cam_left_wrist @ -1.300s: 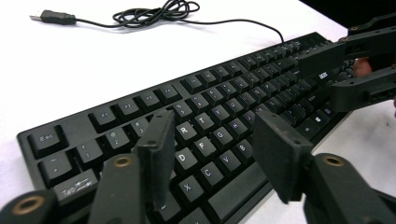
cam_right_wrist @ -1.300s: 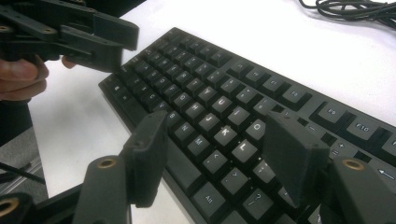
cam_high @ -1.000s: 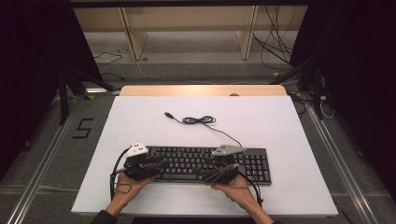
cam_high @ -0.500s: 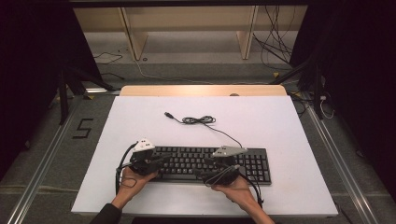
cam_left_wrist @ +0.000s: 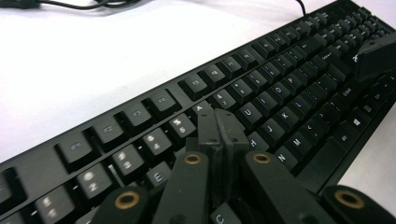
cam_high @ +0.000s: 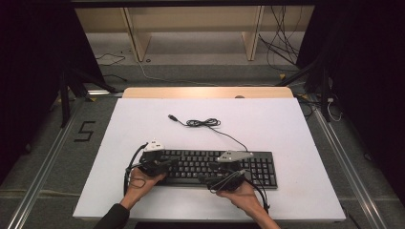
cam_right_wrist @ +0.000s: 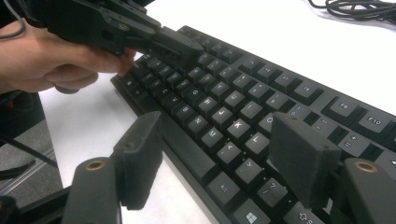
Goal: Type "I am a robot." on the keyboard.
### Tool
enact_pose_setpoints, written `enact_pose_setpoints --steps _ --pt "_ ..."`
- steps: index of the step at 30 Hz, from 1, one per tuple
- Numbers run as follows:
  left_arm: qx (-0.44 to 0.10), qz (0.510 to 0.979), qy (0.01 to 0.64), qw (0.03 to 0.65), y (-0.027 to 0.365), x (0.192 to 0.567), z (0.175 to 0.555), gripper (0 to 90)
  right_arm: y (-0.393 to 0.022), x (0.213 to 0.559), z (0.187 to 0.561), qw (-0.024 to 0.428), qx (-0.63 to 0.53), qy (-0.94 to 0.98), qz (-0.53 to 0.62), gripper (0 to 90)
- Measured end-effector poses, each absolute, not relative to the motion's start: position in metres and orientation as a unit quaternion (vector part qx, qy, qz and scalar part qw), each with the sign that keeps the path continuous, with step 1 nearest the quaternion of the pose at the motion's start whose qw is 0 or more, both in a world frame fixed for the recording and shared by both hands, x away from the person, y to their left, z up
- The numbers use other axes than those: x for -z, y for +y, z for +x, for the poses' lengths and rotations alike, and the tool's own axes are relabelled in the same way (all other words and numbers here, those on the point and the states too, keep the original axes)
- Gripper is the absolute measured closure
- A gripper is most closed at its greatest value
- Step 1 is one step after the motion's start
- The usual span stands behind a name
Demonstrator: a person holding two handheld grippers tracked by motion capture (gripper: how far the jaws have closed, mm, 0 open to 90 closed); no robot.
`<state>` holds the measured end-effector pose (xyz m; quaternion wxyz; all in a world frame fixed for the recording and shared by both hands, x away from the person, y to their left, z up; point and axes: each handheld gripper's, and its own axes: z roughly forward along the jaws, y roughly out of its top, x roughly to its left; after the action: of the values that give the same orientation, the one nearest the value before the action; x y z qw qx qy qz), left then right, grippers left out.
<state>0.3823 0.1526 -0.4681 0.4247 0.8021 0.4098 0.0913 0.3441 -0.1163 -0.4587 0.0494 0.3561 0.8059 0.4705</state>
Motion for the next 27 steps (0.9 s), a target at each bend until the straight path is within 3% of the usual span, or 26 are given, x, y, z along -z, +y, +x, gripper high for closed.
enact_pose_setpoints --steps 27 --pt "-0.087 0.814 0.410 0.401 0.142 0.476 0.391 88.8 -0.118 0.458 0.342 0.049 -0.473 0.805 0.355 34.1"
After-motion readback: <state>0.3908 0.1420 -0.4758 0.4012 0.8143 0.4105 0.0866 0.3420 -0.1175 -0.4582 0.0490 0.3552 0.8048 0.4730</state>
